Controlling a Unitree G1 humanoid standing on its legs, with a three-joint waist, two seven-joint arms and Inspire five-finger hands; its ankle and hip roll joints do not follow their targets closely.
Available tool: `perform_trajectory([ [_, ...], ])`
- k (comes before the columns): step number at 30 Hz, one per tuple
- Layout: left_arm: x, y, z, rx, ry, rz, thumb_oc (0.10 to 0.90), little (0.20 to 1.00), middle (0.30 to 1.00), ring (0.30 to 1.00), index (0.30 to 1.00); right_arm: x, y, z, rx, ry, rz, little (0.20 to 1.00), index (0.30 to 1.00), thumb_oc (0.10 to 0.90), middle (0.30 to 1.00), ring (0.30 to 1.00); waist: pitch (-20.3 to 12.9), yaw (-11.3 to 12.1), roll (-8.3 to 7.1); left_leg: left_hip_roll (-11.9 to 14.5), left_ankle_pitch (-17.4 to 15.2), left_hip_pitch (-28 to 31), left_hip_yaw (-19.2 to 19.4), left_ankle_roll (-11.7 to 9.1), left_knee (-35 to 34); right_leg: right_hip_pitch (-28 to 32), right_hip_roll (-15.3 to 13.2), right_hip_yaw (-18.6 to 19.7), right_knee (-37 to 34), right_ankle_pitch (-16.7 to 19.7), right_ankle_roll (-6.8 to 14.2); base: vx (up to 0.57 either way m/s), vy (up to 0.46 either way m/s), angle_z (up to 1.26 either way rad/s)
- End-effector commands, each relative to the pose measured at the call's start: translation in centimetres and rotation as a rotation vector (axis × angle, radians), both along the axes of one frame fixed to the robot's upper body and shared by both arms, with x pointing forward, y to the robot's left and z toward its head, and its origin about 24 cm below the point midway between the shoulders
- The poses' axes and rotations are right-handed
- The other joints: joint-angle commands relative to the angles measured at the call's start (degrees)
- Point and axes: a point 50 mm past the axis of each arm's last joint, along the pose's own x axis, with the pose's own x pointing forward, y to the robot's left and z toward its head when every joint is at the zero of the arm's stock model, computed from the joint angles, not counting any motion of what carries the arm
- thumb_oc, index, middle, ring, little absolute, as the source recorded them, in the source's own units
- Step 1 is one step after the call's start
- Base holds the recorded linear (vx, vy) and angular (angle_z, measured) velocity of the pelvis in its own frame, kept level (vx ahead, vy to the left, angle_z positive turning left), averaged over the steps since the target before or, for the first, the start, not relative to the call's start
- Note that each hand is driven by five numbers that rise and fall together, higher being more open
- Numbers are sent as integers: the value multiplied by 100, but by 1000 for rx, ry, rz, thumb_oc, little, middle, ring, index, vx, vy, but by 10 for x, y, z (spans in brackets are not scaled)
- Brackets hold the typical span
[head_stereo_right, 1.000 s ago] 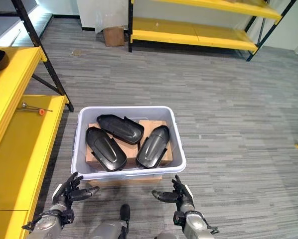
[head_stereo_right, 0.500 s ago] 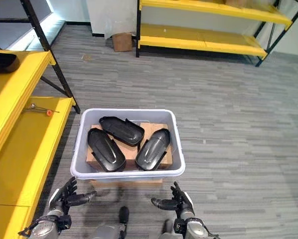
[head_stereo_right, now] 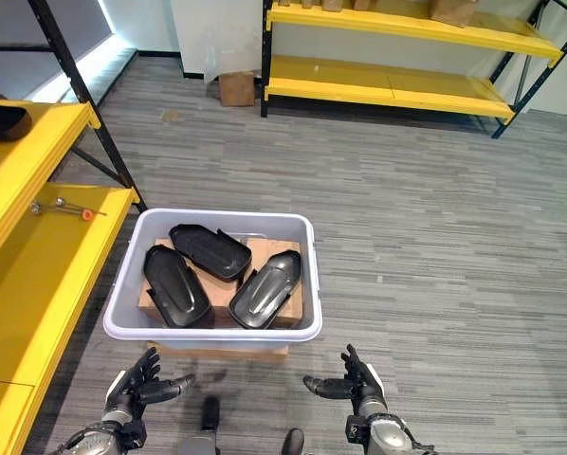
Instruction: Move parts from the plastic box to the shelf.
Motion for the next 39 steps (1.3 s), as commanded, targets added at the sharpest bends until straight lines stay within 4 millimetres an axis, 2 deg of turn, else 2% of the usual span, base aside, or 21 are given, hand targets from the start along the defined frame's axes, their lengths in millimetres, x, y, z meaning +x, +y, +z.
perform_trajectory([
  [1, 31, 9, 31, 45, -189, -6, 900, 1000, 1000, 1000, 1000, 34, -1, 44, 7, -260, 4, 1000, 1000, 900, 1000, 1000, -42, -17, -9, 696, -272, 451, -77, -474, 91, -84, -481, -72, 142, -435, 444, 32, -21, 0],
  [5, 30, 8, 31, 44, -188, -4, 900, 1000, 1000, 1000, 1000, 44, 1, 58, -11, -323, 30, 1000, 1000, 900, 1000, 1000, -42, -5, 9, 672, -251, 431, -37, -491, 6, -121, -489, -96, 80, -394, 471, 5, 9, 0],
  [6, 31, 7, 31, 43, -191, -5, 900, 1000, 1000, 1000, 1000, 51, 4, 67, -14, -372, 48, 1000, 1000, 900, 1000, 1000, -30, 7, 12, 652, -258, 420, -19, -491, -21, -139, -511, -97, 38, -354, 499, 13, 33, -2],
  [8, 31, 7, 31, 43, -194, -5, 900, 1000, 1000, 1000, 1000, 54, 4, 70, -22, -387, 53, 1000, 1000, 900, 1000, 1000, -26, 15, 11, 643, -262, 408, -12, -488, -23, -153, -522, -92, 29, -339, 506, 5, 17, -1],
  [10, 29, 7, 31, 43, -192, -7, 900, 1000, 1000, 1000, 1000, 63, 7, 87, -44, -463, 71, 1000, 1000, 900, 1000, 1000, 7, 40, 10, 608, -287, 364, 21, -481, -24, -191, -569, -91, 1, -287, 544, 5, 49, 0],
  [11, 29, 7, 31, 43, -192, -7, 900, 1000, 1000, 1000, 1000, 63, 7, 87, -44, -463, 71, 1000, 1000, 900, 1000, 1000, 6, 41, 10, 607, -287, 363, 22, -480, -24, -193, -570, -90, 1, -286, 545, -9, 51, -2],
  [13, 30, 7, 31, 46, -196, -7, 900, 1000, 1000, 1000, 1000, 71, 10, 100, -56, -526, 76, 1000, 1000, 900, 1000, 1000, 62, 64, 10, 576, -300, 327, 49, -464, -24, -255, -614, -72, 1, -241, 581, -17, 38, -3],
  [14, 30, 7, 31, 46, -197, -7, 900, 1000, 1000, 1000, 1000, 71, 10, 100, -56, -527, 76, 1000, 1000, 900, 1000, 1000, 62, 66, 8, 574, -299, 324, 52, -463, -24, -259, -617, -69, 1, -239, 582, -74, 82, 1],
  [15, 32, 4, 32, 44, -206, -9, 900, 1000, 1000, 1000, 1000, 85, 18, 121, -66, -625, 79, 1000, 1000, 900, 1000, 1000, 179, 92, 18, 512, -300, 199, 65, -432, -24, -429, -687, -28, 1, -160, 623, -91, 88, 1],
  [16, 33, 3, 33, 43, -209, -7, 900, 1000, 1000, 1000, 1000, 89, 21, 129, -65, -663, 81, 1000, 1000, 900, 1000, 1000, 225, 106, 20, 479, -300, 151, 67, -414, -24, -487, -710, -7, 1, -129, 635, -91, 88, -1],
  [17, 33, 4, 33, 43, -210, -7, 900, 1000, 1000, 1000, 1000, 90, 21, 129, -65, -664, 81, 1000, 1000, 900, 1000, 1000, 224, 107, 17, 476, -299, 147, 69, -412, -24, -493, -713, -5, 1, -127, 637, -38, 51, -4],
  [21, 38, -3, 34, 31, -222, -14, 900, 1000, 1000, 1000, 1000, 104, 35, 153, -42, -766, 84, 1000, 1000, 900, 1000, 1000, 423, 160, 37, 367, -258, -58, 54, -367, -24, -678, -824, 8, 1, -18, 677, -62, 65, 0],
  [32, 50, -14, 43, 24, -266, -39, 900, 1000, 1000, 1000, 1000, 127, 66, 175, 14, -828, 116, 1000, 1000, 900, 1000, 1000, 977, 345, 54, 161, -190, -427, -13, -264, -14, -971, -1027, -64, 43, 141, 717, -43, 41, 3],
  [39, 54, -18, 47, 17, -284, -44, 900, 1000, 1000, 1000, 1000, 139, 79, 189, -38, -868, 132, 1000, 1000, 900, 1000, 1000, 1212, 424, 119, 57, -156, -608, -39, -204, -23, -1167, -1163, -100, 149, 186, 758, -23, 38, 2],
])
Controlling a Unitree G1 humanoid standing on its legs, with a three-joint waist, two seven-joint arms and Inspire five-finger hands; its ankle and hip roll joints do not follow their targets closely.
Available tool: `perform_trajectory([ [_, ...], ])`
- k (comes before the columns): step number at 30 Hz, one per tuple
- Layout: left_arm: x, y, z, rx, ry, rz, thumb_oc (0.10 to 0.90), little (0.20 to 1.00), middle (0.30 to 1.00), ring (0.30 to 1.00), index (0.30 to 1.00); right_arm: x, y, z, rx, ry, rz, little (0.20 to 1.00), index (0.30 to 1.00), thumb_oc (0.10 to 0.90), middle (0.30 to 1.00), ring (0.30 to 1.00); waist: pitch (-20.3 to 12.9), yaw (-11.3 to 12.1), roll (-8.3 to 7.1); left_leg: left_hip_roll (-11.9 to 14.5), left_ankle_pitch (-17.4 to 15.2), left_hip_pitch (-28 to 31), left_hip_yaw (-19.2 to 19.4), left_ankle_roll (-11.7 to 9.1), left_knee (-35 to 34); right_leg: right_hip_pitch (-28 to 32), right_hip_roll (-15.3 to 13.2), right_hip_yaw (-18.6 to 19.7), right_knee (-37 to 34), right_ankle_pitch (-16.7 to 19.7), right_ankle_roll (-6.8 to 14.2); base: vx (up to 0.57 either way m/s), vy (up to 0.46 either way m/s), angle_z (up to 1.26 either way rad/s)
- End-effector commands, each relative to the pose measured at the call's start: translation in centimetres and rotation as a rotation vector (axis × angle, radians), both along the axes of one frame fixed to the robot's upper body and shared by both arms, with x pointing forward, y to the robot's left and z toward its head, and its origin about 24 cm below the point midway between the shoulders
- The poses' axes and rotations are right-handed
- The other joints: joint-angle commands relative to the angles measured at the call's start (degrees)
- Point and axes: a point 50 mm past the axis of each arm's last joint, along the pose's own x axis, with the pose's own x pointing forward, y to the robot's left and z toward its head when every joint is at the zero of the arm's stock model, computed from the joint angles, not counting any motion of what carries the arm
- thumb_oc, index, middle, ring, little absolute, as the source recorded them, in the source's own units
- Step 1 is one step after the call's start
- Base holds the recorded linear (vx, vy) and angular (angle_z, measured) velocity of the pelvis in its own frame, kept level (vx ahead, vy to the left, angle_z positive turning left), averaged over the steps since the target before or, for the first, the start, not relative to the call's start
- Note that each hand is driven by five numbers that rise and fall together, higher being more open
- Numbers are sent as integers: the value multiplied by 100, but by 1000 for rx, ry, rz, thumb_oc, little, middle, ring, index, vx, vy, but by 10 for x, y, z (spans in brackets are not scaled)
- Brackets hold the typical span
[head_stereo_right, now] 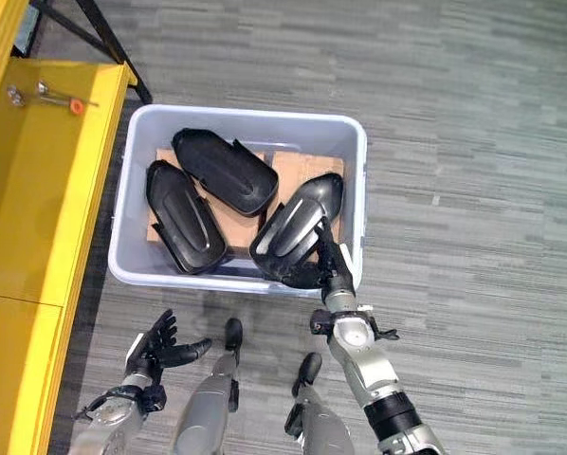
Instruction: Move parts from the plastic box to the shelf.
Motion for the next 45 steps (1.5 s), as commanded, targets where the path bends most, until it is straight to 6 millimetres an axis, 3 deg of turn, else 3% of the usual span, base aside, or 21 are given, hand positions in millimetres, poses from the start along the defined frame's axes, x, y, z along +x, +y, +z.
perform_trajectory([
  [1, 3, 9, 19, 38, -108, 9, 900, 1000, 1000, 1000, 1000, 7, 10, 41, -1, -209, 17, 1000, 1000, 900, 1000, 1000, -270, 16, -108, 314, -389, 420, -45, -149, -44, -165, -906, -45, 143, 57, 630, -19, 51, 1],
  [6, 7, 7, 23, 39, -128, 12, 900, 1000, 1000, 1000, 1000, 10, 19, 52, -49, -258, 27, 1000, 1000, 900, 1000, 1000, -111, 60, -129, 249, -400, 333, -45, -96, -22, -257, -981, -43, 186, 104, 664, -17, 29, 1],
  [16, 10, 5, 25, 51, -139, 14, 900, 1000, 1000, 1000, 1000, 11, 33, 54, -63, -271, 59, 1000, 1000, 900, 1000, 1000, 108, 147, -249, 199, -434, 164, -51, -43, 98, -321, -1055, -57, 139, 205, 704, -3, 5, 0],
  [28, 13, 6, 28, 68, -149, 26, 900, 1000, 1000, 1000, 1000, 16, 34, 29, -106, -164, 8, 1000, 1000, 900, 1000, 1000, 304, 240, -316, 135, -515, -58, -77, 25, 296, -387, -1137, -109, 140, 263, 737, 0, 3, 0],
  [45, 15, -2, 29, 67, -163, 39, 900, 1000, 1000, 1000, 1000, 23, 49, 25, -86, -130, -48, 1000, 1000, 900, 1000, 1000, 362, 287, -309, 12, -612, -411, -99, 123, 484, -592, -1236, -132, 133, 352, 804, 4, 26, 1],
])
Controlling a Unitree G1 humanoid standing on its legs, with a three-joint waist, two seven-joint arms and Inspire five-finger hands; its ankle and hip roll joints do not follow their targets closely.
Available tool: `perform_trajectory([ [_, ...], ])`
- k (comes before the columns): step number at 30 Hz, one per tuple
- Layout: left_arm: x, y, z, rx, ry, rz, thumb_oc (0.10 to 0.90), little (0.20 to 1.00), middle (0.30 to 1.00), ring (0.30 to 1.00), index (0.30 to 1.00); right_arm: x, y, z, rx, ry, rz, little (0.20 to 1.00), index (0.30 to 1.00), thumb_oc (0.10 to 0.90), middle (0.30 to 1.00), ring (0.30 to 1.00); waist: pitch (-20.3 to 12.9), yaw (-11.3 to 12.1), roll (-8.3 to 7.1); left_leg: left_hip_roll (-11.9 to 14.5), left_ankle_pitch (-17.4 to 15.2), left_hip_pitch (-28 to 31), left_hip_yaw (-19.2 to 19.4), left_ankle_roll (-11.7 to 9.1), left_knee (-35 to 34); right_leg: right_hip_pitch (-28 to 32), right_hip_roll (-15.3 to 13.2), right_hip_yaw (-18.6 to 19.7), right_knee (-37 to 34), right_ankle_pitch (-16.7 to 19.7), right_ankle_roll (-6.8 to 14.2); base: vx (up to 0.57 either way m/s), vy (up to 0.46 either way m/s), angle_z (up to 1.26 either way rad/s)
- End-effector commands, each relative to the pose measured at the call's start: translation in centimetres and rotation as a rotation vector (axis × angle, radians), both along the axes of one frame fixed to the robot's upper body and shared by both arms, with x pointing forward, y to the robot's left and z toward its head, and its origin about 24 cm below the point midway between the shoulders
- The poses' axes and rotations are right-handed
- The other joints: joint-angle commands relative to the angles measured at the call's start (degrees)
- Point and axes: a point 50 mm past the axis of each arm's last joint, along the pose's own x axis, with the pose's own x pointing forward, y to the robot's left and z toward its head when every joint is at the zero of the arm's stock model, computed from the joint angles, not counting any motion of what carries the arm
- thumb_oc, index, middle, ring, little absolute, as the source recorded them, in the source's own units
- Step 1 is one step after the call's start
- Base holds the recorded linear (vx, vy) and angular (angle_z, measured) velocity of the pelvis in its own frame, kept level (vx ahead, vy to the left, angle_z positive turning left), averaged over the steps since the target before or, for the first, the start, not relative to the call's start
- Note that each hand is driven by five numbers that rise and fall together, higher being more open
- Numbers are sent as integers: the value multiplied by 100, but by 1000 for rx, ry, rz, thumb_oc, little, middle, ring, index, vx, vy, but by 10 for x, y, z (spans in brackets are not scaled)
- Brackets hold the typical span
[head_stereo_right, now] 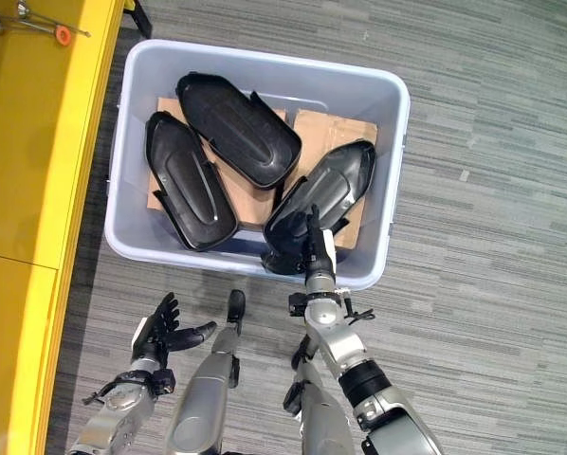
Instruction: Move parts from the plastic box to the shelf.
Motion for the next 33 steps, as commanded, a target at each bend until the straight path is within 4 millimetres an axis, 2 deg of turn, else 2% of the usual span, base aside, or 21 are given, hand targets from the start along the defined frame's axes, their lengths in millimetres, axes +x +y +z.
perform_trajectory([
  [1, -3, 7, 17, 26, -93, 15, 900, 1000, 1000, 1000, 1000, -1, 17, 29, 39, -151, 39, 1000, 1000, 900, 1000, 1000, -14, 46, -126, 153, -661, -29, -97, 72, 525, -225, -1116, -46, 149, 323, 704, 0, 0, 0],
  [7, -1, 5, 20, 30, -108, 16, 900, 1000, 1000, 1000, 1000, 2, 16, 32, 46, -163, -13, 1000, 1000, 900, 1000, 1000, -14, 68, -117, 103, -701, -245, -152, 99, 639, -343, -1155, -80, 198, 327, 713, 13, 21, 8],
  [8, -2, 4, 19, 27, -107, 18, 900, 1000, 1000, 1000, 1000, 3, 16, 31, 44, -161, -32, 1000, 1000, 900, 1000, 1000, -14, 84, -100, 135, -846, -228, -186, 68, 691, -309, -1128, -32, 236, 233, 758, 61, 10, 8],
  [10, -2, 3, 19, 27, -109, 19, 900, 1000, 1000, 1000, 1000, 4, 15, 30, 35, -161, -44, 1000, 1000, 900, 1000, 1000, -14, 86, -94, 127, -855, -264, -184, 72, 719, -337, -1134, -37, 250, 235, 759, 26, 16, 3],
  [15, -1, -3, 22, 16, -129, 13, 900, 1000, 1000, 1000, 1000, 11, 12, 26, -38, -144, -117, 1000, 1000, 900, 1000, 1000, -14, 82, -75, 87, -913, -615, -222, 96, 914, -600, -1157, -42, 347, 257, 759, -5, 14, 1],
  [25, 2, -13, 28, 8, -178, -8, 900, 1000, 1000, 1000, 1000, 31, -9, 31, -282, -167, -237, 1000, 1000, 900, 1000, 1000, -14, 99, 8, 4, -1010, -1403, -328, 117, 1282, -1215, -1173, -43, 597, 232, 733, -13, 14, 2],
  [26, 4, -14, 30, 10, -192, -9, 900, 1000, 1000, 1000, 1000, 34, -16, 33, -379, -185, -268, 1000, 1000, 900, 1000, 1000, -14, 81, 32, -7, -1030, -1558, -343, 122, 1348, -1372, -1182, -33, 694, 208, 723, -29, 39, 1],
  [33, 14, -26, 36, 7, -237, -44, 900, 1000, 1000, 1000, 1000, 42, -38, 29, -616, -173, -334, 1000, 1000, 900, 1000, 1000, -14, 32, 145, -72, -1051, -1985, -342, 131, 1503, -1838, -1242, 31, 941, 127, 692, -32, 43, 4],
])
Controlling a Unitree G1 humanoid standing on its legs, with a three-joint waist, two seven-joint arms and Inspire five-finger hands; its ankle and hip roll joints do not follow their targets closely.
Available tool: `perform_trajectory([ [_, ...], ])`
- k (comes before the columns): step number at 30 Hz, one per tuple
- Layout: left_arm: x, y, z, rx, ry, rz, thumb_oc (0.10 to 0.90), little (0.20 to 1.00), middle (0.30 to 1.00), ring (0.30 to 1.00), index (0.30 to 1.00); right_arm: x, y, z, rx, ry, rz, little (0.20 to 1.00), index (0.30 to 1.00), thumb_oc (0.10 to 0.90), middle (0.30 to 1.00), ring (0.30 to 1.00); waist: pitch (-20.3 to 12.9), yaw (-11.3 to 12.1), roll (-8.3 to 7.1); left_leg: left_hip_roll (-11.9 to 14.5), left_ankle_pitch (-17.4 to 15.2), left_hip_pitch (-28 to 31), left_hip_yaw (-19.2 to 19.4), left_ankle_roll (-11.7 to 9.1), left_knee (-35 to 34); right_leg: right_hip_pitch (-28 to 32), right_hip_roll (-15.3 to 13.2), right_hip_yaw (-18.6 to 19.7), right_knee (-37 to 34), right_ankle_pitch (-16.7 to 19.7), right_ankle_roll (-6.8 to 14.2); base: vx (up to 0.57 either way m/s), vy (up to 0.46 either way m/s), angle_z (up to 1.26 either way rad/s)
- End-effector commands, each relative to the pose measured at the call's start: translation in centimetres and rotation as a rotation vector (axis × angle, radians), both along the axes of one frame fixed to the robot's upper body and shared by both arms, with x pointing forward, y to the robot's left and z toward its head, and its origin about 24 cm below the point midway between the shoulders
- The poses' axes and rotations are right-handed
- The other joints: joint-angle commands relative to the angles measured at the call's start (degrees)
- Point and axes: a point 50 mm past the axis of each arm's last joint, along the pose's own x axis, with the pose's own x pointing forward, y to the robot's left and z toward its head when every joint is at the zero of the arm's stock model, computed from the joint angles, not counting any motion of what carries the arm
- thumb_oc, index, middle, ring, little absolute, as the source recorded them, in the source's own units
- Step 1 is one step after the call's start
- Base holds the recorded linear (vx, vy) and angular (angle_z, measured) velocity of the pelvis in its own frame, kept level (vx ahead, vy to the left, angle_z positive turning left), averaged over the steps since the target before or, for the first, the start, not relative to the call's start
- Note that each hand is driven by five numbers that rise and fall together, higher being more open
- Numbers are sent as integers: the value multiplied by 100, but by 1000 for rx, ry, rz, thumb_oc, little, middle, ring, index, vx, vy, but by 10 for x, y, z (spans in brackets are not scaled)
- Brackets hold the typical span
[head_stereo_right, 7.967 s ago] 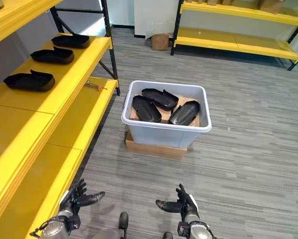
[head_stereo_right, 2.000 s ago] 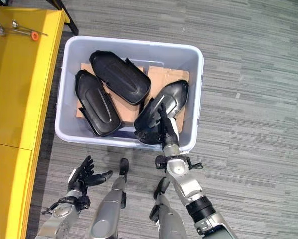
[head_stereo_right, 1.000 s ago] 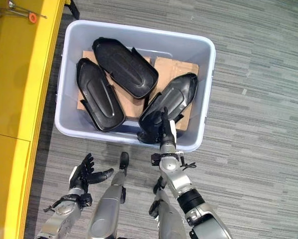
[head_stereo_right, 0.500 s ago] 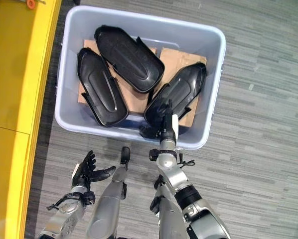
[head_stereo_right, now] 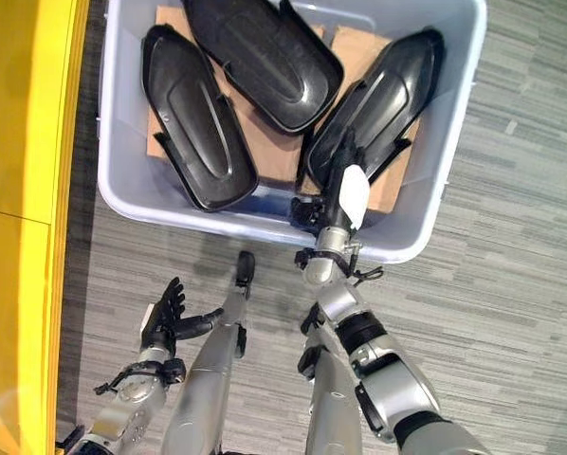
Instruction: Move parts from the plastic box to the shelf.
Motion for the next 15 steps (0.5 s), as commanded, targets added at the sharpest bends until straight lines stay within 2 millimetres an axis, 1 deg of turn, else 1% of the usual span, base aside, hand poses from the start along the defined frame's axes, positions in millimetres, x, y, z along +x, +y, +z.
perform_trajectory([
  [1, -4, -5, 18, -7, -112, -38, 900, 1000, 1000, 1000, 1000, -4, -16, -38, -106, 179, -52, 855, 855, 796, 855, 855, -41, 46, 127, 189, -1121, -83, -65, -58, 868, 360, -670, 125, -741, 579, 654, -29, 31, 2],
  [2, -3, -7, 19, -8, -116, -44, 900, 1000, 1000, 1000, 1000, -3, -19, -42, -137, 202, -61, 564, 564, 588, 564, 564, -41, 47, 140, 181, -1114, -113, -64, -60, 874, 326, -672, 138, -729, 572, 651, -33, 29, 2],
  [3, -1, -9, 20, -13, -121, -52, 900, 1000, 1000, 1000, 1000, -2, -28, -47, -191, 233, -86, 300, 300, 400, 300, 300, -41, 56, 169, 183, -1106, -124, -62, -60, 863, 297, -686, 146, -722, 571, 653, -32, 21, 1],
  [4, 0, -10, 20, -16, -122, -57, 900, 1000, 1000, 1000, 1000, -3, -31, -51, -230, 259, -91, 300, 300, 400, 300, 300, -41, 59, 186, 182, -1103, -141, -67, -61, 867, 279, -691, 139, -716, 564, 654, -37, 16, 0],
  [5, 1, -13, 20, -17, -126, -68, 900, 1000, 1000, 1000, 1000, -4, -34, -60, -275, 301, -96, 300, 300, 400, 300, 300, -41, 62, 214, 182, -1097, -144, -62, -66, 872, 270, -699, 124, -710, 559, 653, 0, 0, 0],
  [6, 2, -13, 20, -17, -126, -68, 900, 1000, 1000, 1000, 1000, -4, -34, -60, -275, 300, -96, 300, 300, 400, 300, 300, -41, 62, 215, 183, -1096, -144, -63, -66, 872, 270, -698, 124, -709, 558, 653, -22, 12, -4],
  [10, 4, -13, 21, -14, -129, -73, 900, 1000, 1000, 1000, 1000, -10, -38, -75, -301, 359, -94, 300, 300, 400, 300, 300, -41, 51, 224, 181, -1079, -67, -47, -64, 823, 318, -689, 148, -728, 567, 658, -8, 2, -2],
  [12, 5, -13, 20, -13, -127, -72, 900, 1000, 1000, 1000, 1000, -13, -37, -79, -319, 366, -87, 300, 300, 400, 300, 300, -41, 45, 222, 198, -1068, 11, -48, -71, 781, 371, -682, 143, -748, 565, 661, 0, 0, 0],
  [13, 7, -14, 21, -11, -128, -73, 900, 1000, 1000, 1000, 1000, -16, -35, -86, -317, 382, -79, 300, 300, 400, 300, 300, -41, 34, 206, 210, -1057, 89, -42, -78, 735, 438, -676, 138, -779, 566, 665, 0, 0, 0],
  [15, 8, -15, 21, -12, -130, -74, 900, 1000, 1000, 1000, 1000, -18, -34, -89, -312, 392, -75, 300, 300, 400, 300, 300, -41, 34, 197, 216, -1048, 157, -45, -78, 703, 494, -672, 130, -796, 569, 670, 0, 0, 0],
])
